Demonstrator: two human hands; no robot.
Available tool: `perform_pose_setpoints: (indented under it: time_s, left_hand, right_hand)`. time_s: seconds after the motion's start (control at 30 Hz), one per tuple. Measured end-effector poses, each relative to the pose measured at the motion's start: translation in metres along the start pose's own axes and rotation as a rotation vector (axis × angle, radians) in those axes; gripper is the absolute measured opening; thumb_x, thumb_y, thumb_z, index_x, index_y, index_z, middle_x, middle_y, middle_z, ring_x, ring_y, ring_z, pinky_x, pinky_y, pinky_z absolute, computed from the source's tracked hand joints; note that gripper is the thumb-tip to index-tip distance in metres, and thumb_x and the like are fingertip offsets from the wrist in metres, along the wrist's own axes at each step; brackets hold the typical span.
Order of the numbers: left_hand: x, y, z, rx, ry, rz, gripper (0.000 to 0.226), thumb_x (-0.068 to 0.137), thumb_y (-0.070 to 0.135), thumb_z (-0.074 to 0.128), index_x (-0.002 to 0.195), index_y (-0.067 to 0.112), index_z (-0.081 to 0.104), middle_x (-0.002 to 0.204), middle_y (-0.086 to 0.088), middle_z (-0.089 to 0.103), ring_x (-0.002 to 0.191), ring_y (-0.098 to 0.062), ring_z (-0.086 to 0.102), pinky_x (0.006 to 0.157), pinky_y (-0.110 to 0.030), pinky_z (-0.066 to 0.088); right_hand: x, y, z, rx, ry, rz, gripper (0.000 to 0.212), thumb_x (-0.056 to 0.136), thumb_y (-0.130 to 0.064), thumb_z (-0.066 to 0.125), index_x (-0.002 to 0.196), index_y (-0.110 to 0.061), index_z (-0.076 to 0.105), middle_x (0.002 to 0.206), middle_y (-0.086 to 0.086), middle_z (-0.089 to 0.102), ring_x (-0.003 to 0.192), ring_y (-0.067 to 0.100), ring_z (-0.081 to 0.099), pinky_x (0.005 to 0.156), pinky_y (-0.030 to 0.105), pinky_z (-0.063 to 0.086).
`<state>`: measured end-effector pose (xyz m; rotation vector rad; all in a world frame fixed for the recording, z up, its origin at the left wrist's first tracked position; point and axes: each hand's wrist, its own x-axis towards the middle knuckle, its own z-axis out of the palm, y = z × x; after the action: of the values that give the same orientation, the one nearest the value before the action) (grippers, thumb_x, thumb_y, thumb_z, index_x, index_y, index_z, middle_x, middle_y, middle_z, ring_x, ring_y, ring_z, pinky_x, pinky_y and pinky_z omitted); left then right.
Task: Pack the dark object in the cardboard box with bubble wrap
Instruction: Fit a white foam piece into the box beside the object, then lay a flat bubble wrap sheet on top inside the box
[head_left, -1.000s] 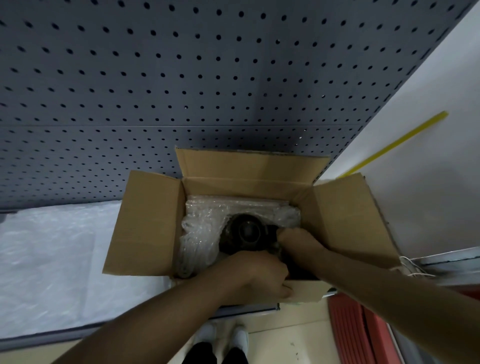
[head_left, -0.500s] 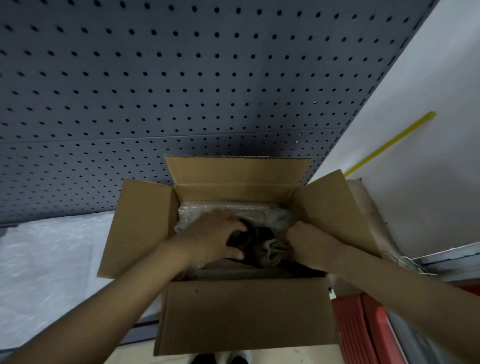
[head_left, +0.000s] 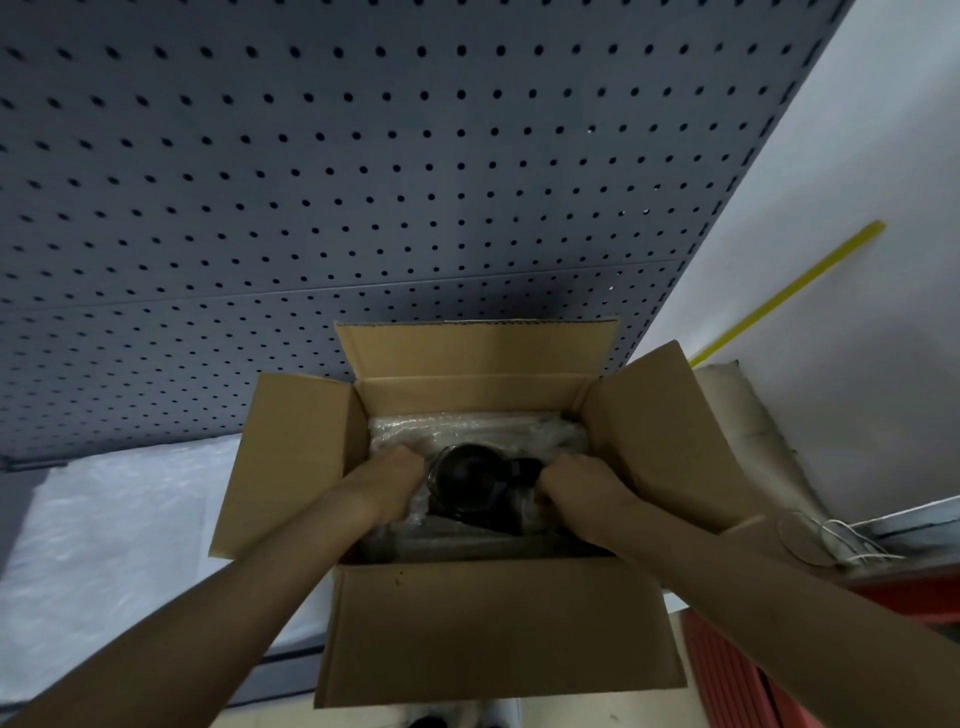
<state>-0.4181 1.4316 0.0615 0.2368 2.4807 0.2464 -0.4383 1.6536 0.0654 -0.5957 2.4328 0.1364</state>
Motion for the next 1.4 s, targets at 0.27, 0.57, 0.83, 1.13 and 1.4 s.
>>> perform_pose_setpoints:
  time_s: [0.27, 0.57, 0.83, 1.13, 1.4]
  left_hand:
    - [-0.008, -0.001, -0.01, 0.048, -0.073, -0.034, 0.021, 0.09, 0.012, 0.06, 0.111, 0.007, 0.062, 0.106, -0.009, 0.062, 0.091, -0.019, 0.062, 0.068, -0.023, 0.044]
    - [-0.064, -0.008, -0.045, 0.073, 0.296, 0.007, 0.038, 0.092, 0.022, 0.057, 0.13, 0.015, 0.054, 0.13, -0.006, 0.058, 0.108, -0.022, 0.058, 0.085, -0.03, 0.049]
    - [-0.141, -0.085, -0.048, -0.099, 0.512, 0.004, 0.058, 0.088, 0.035, 0.065, 0.142, 0.035, 0.043, 0.151, 0.012, 0.04, 0.135, -0.014, 0.041, 0.108, -0.028, 0.034]
    - [-0.232, -0.249, -0.008, -0.001, 0.498, -0.124, 0.06, 0.093, 0.039, 0.057, 0.147, 0.025, 0.035, 0.155, 0.002, 0.035, 0.14, -0.019, 0.035, 0.114, -0.037, 0.025]
    - [-0.268, -0.33, 0.022, -0.038, 0.382, -0.137, 0.064, 0.092, 0.039, 0.057, 0.149, 0.026, 0.031, 0.157, 0.0, 0.03, 0.142, -0.021, 0.03, 0.117, -0.036, 0.024]
  right_hand:
    - [-0.024, 0.005, -0.002, 0.117, 0.153, -0.005, 0.026, 0.098, -0.025, 0.042, 0.099, -0.016, 0.067, 0.095, 0.006, 0.063, 0.071, 0.017, 0.054, 0.061, 0.028, 0.042]
    - [-0.038, -0.002, -0.038, 0.223, 0.28, -0.04, 0.022, 0.095, -0.031, 0.051, 0.107, -0.025, 0.069, 0.106, 0.0, 0.069, 0.094, 0.017, 0.063, 0.079, 0.032, 0.054]
    - [-0.059, -0.07, -0.049, 0.425, 0.441, -0.074, 0.02, 0.094, -0.032, 0.055, 0.107, -0.029, 0.069, 0.106, -0.012, 0.071, 0.095, 0.007, 0.065, 0.082, 0.024, 0.054]
    - [-0.042, -0.277, -0.059, 0.491, 0.742, -0.303, 0.019, 0.092, -0.026, 0.059, 0.106, -0.024, 0.072, 0.098, -0.013, 0.073, 0.083, 0.004, 0.066, 0.076, 0.019, 0.054]
    - [0.008, -0.375, 0.027, 0.809, 0.512, -0.065, 0.01, 0.089, -0.019, 0.065, 0.094, -0.02, 0.073, 0.101, -0.001, 0.073, 0.095, 0.017, 0.068, 0.083, 0.024, 0.05]
